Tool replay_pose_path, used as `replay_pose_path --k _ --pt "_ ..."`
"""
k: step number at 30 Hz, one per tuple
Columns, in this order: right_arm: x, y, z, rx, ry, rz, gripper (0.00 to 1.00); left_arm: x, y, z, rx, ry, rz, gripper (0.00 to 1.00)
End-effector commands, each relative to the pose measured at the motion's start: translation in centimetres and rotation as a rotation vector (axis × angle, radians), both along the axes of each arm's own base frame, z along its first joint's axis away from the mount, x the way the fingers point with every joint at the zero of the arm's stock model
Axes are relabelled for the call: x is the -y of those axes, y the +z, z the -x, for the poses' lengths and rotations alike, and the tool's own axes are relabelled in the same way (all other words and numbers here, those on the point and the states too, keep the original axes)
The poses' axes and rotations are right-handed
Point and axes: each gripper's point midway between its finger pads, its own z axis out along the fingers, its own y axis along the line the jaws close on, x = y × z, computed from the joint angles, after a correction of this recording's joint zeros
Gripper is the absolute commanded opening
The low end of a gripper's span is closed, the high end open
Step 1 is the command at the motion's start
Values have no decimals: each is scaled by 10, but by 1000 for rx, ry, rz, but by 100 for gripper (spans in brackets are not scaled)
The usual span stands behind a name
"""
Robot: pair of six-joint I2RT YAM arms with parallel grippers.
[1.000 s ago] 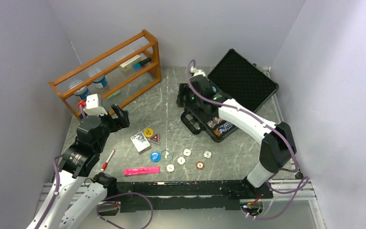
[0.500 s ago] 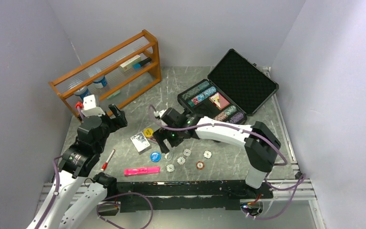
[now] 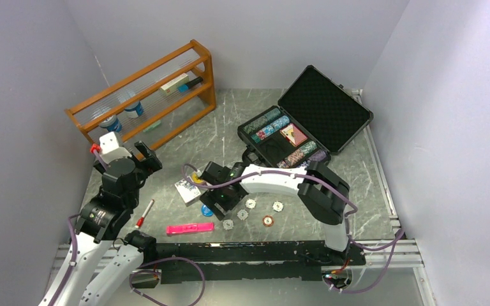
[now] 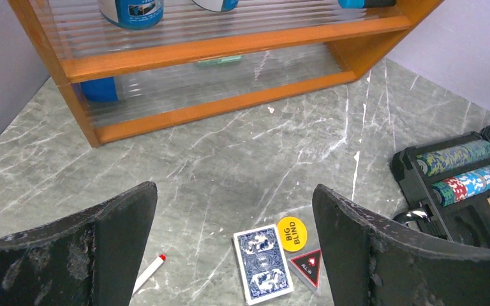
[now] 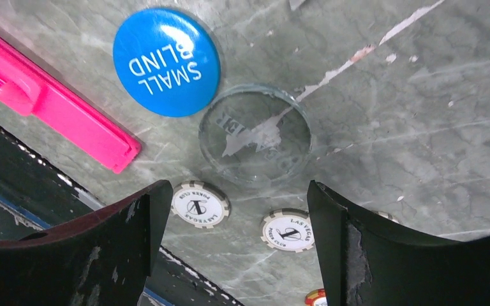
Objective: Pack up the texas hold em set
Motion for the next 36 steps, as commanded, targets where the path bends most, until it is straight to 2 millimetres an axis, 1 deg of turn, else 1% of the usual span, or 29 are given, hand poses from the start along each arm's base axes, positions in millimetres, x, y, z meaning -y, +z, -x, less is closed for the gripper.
replay_pose_path --k 1,4,7,10,12,15,17,19,21,23,25,28,30,36 --pt "-15 12 -12 57 5 -26 82 -8 13 0 43 55 20 97" --pt "-24 15 -18 83 1 -50 82 -9 14 0 44 62 20 97" --pt "-42 26 -29 119 -13 -99 83 -16 19 4 48 95 21 97" --pt "-62 37 -45 162 -55 -134 83 -38 49 19 76 208 19 97" --pt "-78 42 -51 169 -84 -171 84 -49 71 26 112 251 8 97" --pt "-101 45 -58 175 -122 -220 84 -48 98 29 170 207 -16 97" --pt "-115 46 -68 195 -174 -241 84 -44 105 28 184 169 -26 97" --pt "-125 42 -76 211 -216 -230 84 -42 106 29 183 153 -27 97" --pt "-136 45 -83 230 -244 -221 84 -42 106 30 181 151 -28 97" --pt "-145 45 -86 260 -256 -213 83 -44 107 32 185 158 -27 97" --pt "-151 41 -84 270 -251 -208 83 -46 109 35 193 165 -26 97" --pt "-157 36 -83 293 -253 -191 81 -48 110 37 210 174 -19 97" --pt "-158 33 -86 331 -256 -175 80 -48 109 38 214 175 -16 97" --pt "-155 20 -94 381 -284 -111 78 -45 109 35 203 159 -20 97"
